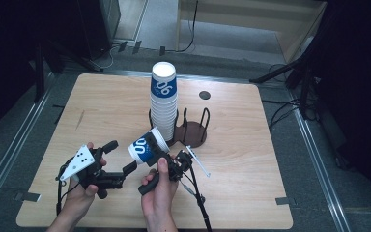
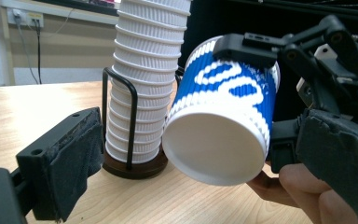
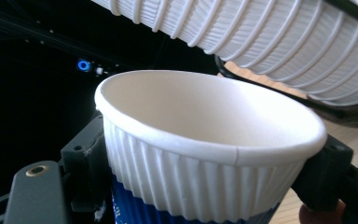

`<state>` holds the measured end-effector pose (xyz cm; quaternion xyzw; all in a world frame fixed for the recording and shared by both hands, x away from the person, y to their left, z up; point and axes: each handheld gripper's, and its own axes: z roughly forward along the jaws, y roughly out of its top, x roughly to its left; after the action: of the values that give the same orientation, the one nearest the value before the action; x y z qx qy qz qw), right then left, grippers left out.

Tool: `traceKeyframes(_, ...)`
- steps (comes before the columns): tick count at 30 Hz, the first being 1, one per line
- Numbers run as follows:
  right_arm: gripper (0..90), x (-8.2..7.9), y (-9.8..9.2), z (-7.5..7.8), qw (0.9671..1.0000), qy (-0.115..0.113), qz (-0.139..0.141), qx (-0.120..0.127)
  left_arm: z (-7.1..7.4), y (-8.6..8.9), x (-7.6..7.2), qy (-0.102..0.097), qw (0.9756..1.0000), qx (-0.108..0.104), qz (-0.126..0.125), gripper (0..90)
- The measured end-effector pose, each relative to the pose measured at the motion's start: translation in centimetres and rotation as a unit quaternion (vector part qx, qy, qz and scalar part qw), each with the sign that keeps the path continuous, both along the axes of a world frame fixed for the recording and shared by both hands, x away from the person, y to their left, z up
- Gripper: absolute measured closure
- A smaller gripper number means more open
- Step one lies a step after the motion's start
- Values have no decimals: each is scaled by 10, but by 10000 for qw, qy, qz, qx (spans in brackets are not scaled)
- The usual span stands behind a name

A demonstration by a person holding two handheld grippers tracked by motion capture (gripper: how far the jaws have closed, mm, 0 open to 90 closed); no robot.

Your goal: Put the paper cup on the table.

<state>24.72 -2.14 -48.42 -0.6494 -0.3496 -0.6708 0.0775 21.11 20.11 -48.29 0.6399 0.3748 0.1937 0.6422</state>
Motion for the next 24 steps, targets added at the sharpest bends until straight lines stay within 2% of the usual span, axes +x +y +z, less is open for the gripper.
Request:
traceKeyframes(6, 198, 0, 0, -3, 9999, -125, 31, -115, 1, 3, 1, 25, 9999, -97, -27, 16)
traceKeyframes(7, 199, -1, 1, -2, 9995, -310, 27, -100, 1, 4, 1, 36, 9999, -117, -29, 16)
traceKeyframes(8, 199, -1, 1, -2, 9995, -310, 27, -100, 1, 4, 1, 36, 9999, -117, -29, 16)
traceKeyframes(9, 200, -2, 1, -1, 9987, -459, -52, -204, 1, 5, 1, 47, 9999, -152, -31, 16)
traceKeyframes(10, 200, -2, 1, -1, 9987, -459, -52, -204, 1, 5, 1, 47, 9999, -152, -31, 16)
traceKeyframes(11, 200, -3, 1, 0, 9976, -585, -186, -335, 1, 6, 1, 43, 9999, -145, -22, 16)
traceKeyframes(14, 200, -3, 1, 1, 9960, -688, -309, -488, 2, 8, 2, 63, 9998, -162, -22, 17)
traceKeyframes(16, 200, -4, 1, 1, 9934, -826, -412, -685, 2, 9, 2, 65, 9998, -181, -4, 16)
traceKeyframes(20, 200, -5, -2, 3, 9856, -1085, -506, -1196, 1, 12, 3, 76, 9998, -167, 17, 16)
traceKeyframes(21, 199, -5, -5, 3, 9813, -1188, -553, -1408, 1, 12, 3, 84, 9998, -170, 17, 16)
traceKeyframes(22, 199, -5, -5, 3, 9813, -1188, -553, -1408, 1, 12, 3, 90, 9998, -162, 29, 16)
traceKeyframes(24, 199, -6, -8, 4, 9751, -1322, -591, -1680, 1, 13, 4, 102, 9998, -177, 35, 16)
